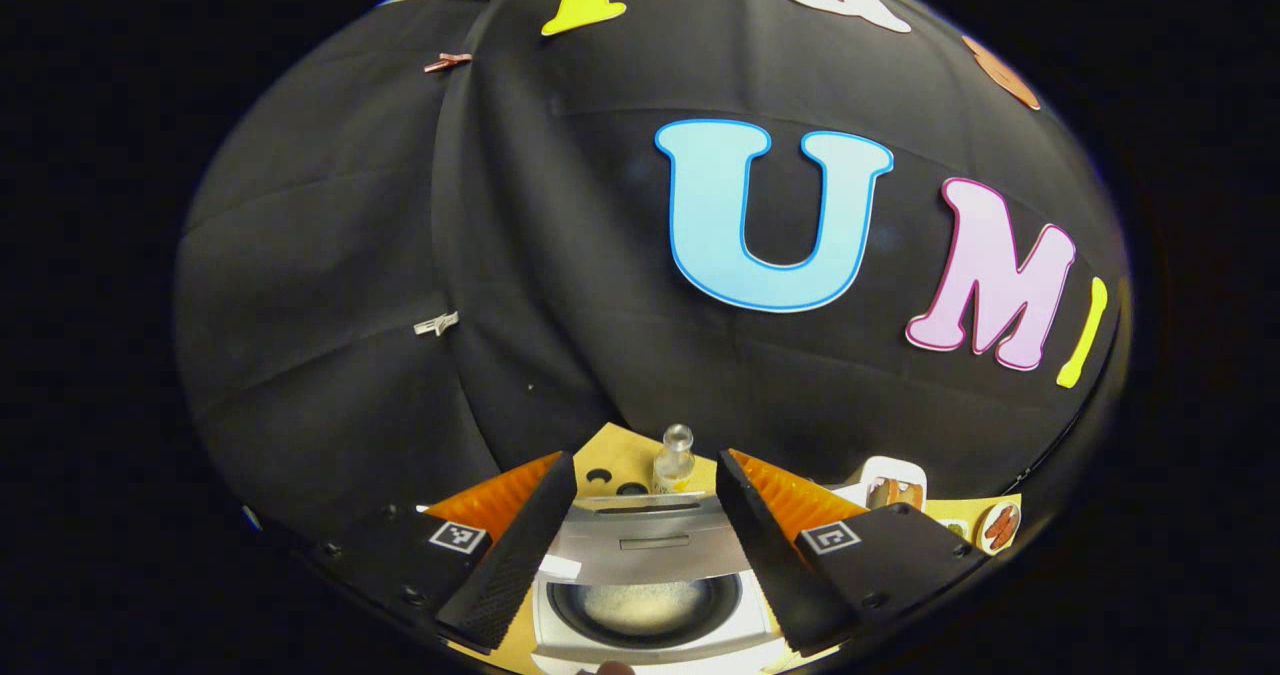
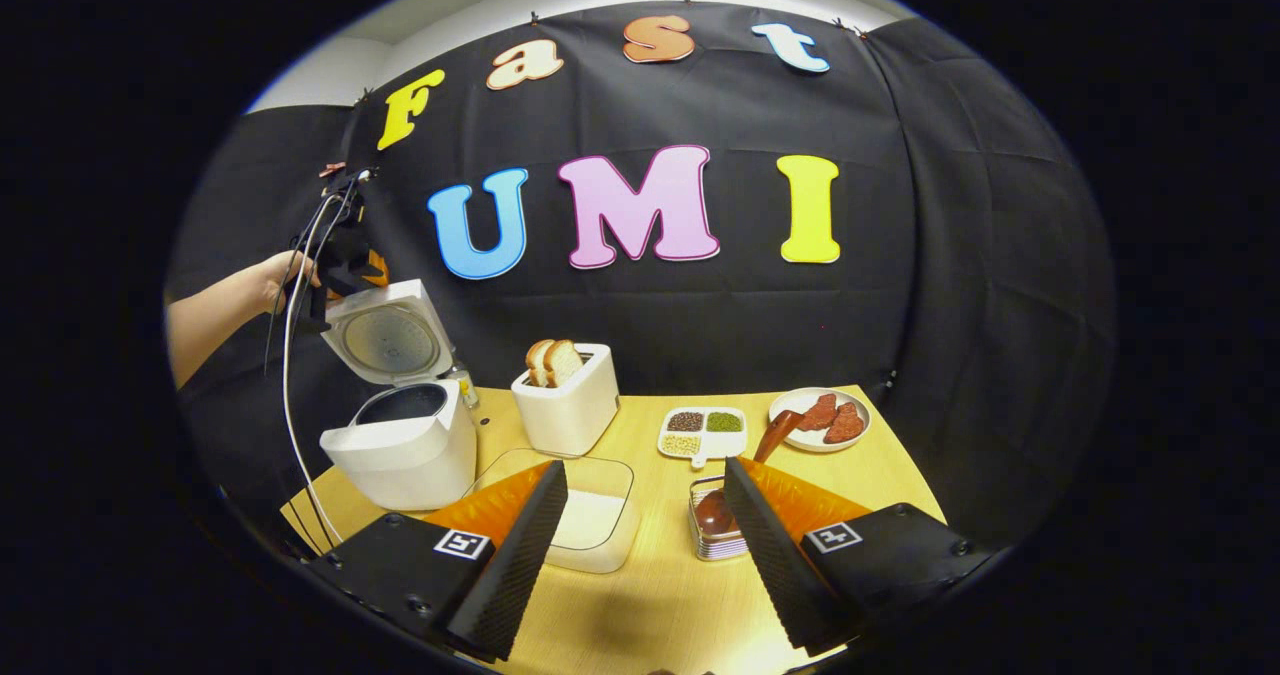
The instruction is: Close the left gripper, press the button to open the rice cooker; take a wooden spoon from the chopstick holder with the right hand, scoop a spoonful of rice and pour it into the rice cooker, then put the wooden spoon back into the chopstick holder.
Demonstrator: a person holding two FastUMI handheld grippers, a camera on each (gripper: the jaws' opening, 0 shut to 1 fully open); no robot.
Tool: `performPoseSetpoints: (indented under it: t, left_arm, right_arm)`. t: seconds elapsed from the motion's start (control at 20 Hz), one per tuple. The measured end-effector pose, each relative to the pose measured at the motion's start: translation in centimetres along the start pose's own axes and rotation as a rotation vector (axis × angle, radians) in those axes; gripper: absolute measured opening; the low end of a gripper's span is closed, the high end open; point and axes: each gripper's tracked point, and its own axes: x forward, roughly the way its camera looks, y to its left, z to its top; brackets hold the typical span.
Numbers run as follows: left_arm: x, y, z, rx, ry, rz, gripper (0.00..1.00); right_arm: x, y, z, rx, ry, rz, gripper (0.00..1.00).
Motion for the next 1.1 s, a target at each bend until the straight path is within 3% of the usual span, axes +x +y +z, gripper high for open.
performPoseSetpoints:
  t: [0.4, 0.85, 1.1]
  left_arm:
    - [-3.5, -0.7, -10.1, 0.007, 0.069, -0.014, 0.97]
    - [-2.3, -1.4, -20.4, 0.036, 0.194, 0.008, 0.99]
    - [-2.1, -1.7, -21.4, 0.064, 0.156, -0.017, 1.0]
  right_arm:
    - [-1.8, 1.1, -3.2, -0.05, 0.069, 0.057, 0.99]
    - [-2.6, 0.2, -4.6, -0.073, 0.097, 0.049, 0.98]
    - [-2.4, -0.3, -5.0, -0.07, 0.098, 0.041, 0.99]
